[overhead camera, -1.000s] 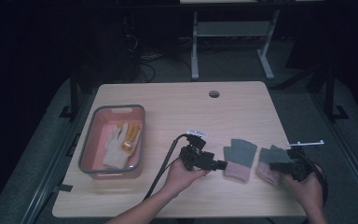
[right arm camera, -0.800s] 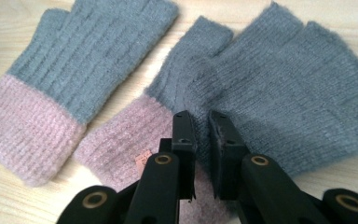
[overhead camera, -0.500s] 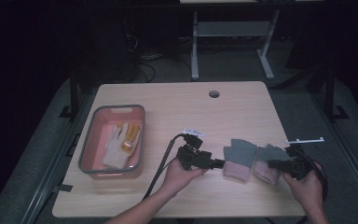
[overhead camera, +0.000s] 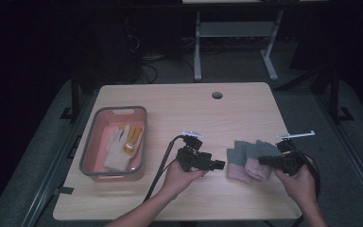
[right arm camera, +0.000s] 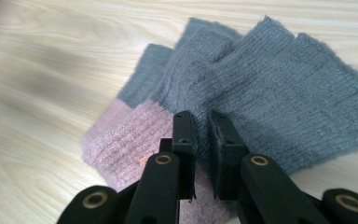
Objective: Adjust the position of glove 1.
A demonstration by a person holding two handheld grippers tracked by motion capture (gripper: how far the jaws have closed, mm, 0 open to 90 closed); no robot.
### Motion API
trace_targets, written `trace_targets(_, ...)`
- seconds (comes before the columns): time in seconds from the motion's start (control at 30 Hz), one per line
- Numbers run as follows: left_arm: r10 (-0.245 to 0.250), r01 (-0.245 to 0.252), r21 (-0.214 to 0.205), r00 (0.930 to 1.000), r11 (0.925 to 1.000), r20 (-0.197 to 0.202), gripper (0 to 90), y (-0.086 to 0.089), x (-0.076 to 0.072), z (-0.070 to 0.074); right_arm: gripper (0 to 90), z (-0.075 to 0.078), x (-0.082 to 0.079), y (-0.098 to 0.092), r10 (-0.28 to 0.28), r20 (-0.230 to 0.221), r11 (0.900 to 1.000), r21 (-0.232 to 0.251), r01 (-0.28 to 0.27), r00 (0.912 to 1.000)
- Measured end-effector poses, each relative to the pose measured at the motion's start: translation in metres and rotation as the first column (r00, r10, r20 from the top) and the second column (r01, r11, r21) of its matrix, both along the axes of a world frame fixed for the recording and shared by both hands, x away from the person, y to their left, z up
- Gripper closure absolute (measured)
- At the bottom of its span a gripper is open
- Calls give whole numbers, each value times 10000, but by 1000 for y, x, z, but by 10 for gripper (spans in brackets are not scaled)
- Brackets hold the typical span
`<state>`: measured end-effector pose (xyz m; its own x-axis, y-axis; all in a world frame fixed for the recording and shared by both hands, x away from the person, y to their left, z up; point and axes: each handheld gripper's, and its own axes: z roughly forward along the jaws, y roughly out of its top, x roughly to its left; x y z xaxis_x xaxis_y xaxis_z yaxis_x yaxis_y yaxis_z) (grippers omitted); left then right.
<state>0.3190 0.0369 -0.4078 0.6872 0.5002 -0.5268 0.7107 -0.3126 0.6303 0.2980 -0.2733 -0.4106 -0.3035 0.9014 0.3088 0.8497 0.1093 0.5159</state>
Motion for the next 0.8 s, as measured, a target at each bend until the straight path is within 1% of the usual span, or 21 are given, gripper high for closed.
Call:
trace_targets(0.13, 71, -71, 0, 9999, 10000, -110, 275, 1, 0, -3, 812, -1, 4, 11, 338, -80, 9994, 22, -338, 9994)
trace_targets(0.27, 83, -82, 40, 9998, 10000, -153, 275, 2, 1, -6, 812, -2, 8, 22, 572, -183, 9983, -98, -574, 9982)
trace_targets(0.5, 76, -75, 34, 9998, 10000, -187, 270, 1, 1, -7, 811, -4, 16, 37, 760, -257, 9968, -218, -765, 9968)
trace_targets(0.6, 57, -56, 36, 9997, 10000, -226, 270, 0, 1, -9, 810, -6, 19, 44, 891, -305, 9951, -412, -903, 9956)
trace_targets(0.73, 88, -87, 10, 9995, 10000, -302, 270, -1, 0, -11, 803, -10, 22, 48, 952, -364, 9939, -532, -971, 9948)
trace_targets(0.8, 6, -7, -35, 9993, 10000, -370, 270, -2, 0, -13, 796, -13, 22, 48, 996, -373, 9937, -475, -1013, 9943)
